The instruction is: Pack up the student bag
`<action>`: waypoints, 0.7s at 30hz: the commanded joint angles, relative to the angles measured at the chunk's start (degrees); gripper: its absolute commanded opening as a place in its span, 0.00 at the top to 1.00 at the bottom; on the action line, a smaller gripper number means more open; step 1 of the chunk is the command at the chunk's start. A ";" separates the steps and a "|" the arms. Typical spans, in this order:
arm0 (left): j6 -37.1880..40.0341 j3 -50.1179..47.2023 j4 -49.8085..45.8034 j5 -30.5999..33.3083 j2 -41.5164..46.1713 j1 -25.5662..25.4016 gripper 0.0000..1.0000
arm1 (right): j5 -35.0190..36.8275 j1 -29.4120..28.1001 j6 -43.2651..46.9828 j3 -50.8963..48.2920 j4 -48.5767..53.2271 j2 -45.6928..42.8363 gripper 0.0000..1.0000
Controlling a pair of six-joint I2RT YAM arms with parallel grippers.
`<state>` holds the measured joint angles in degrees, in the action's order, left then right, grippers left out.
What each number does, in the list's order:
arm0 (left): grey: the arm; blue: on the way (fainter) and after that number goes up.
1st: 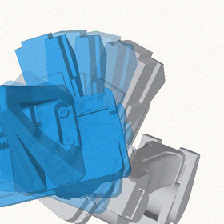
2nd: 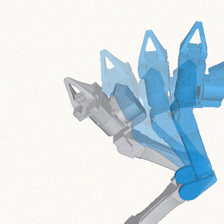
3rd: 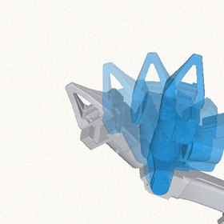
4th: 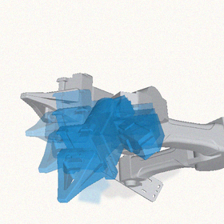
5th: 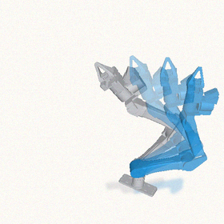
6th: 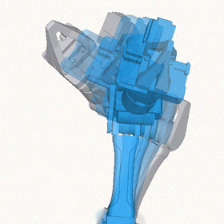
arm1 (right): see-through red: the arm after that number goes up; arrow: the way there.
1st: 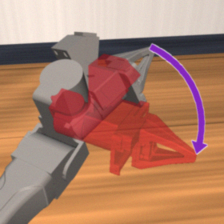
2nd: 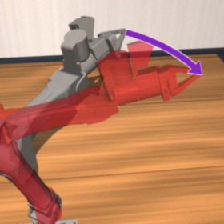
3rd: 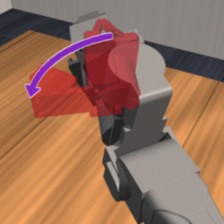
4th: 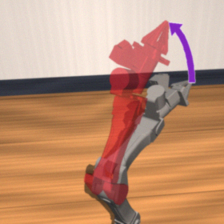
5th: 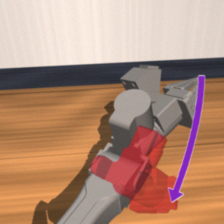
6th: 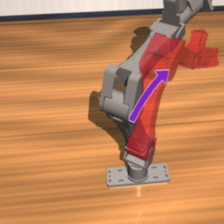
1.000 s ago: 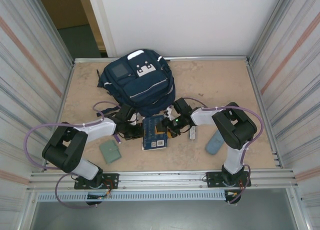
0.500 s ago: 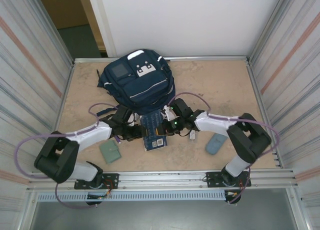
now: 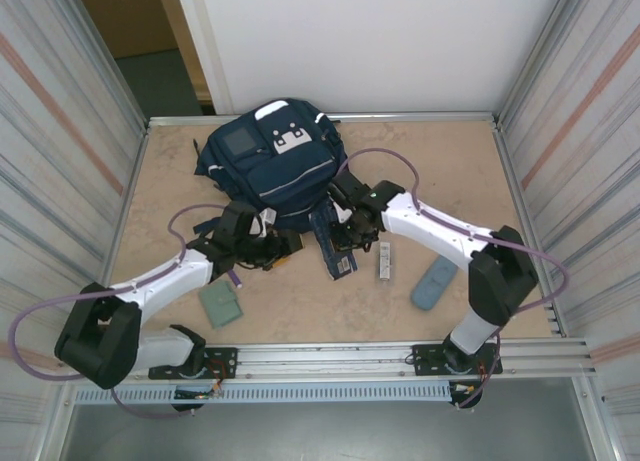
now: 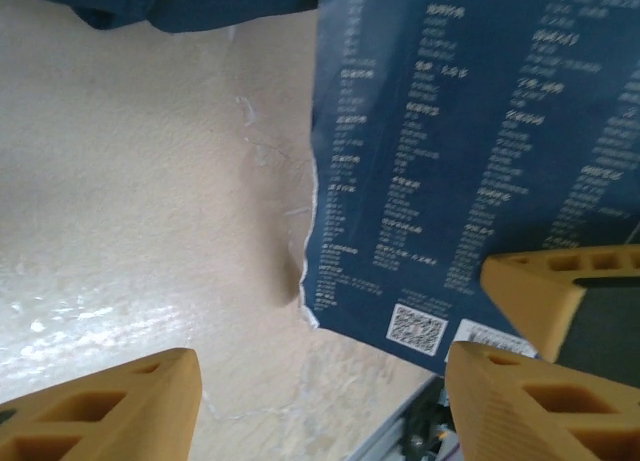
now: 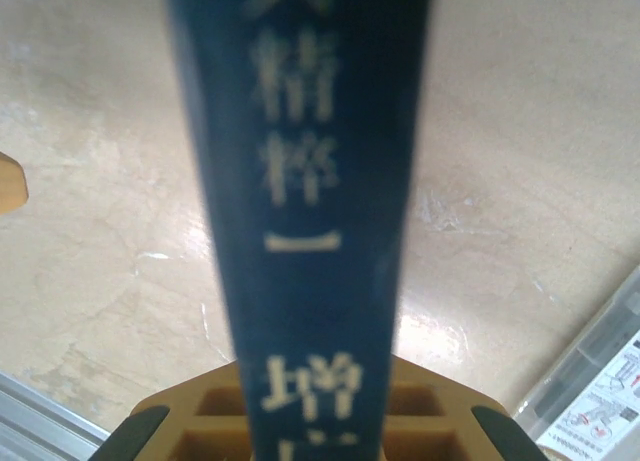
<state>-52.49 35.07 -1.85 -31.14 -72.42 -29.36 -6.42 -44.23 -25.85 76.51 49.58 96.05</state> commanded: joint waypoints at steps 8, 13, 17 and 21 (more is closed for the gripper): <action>-5.56 -1.26 9.58 -1.34 -8.56 -0.16 0.36 | -5.29 -1.23 -3.45 7.14 9.72 8.34 0.82; -6.73 -2.39 13.81 -1.40 -10.93 -0.12 0.40 | -8.38 -3.21 -4.31 8.18 8.16 9.86 0.71; -6.74 -2.21 13.88 -1.91 -10.77 0.05 0.39 | -10.05 -4.71 -4.67 8.00 5.17 9.46 0.68; -6.00 -3.15 12.76 -1.91 -8.99 1.05 0.35 | -12.02 -4.82 -5.30 5.31 -0.22 6.98 0.64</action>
<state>-58.57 33.01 10.57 -31.99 -83.33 -29.19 -15.11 -48.77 -29.76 83.96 52.01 103.88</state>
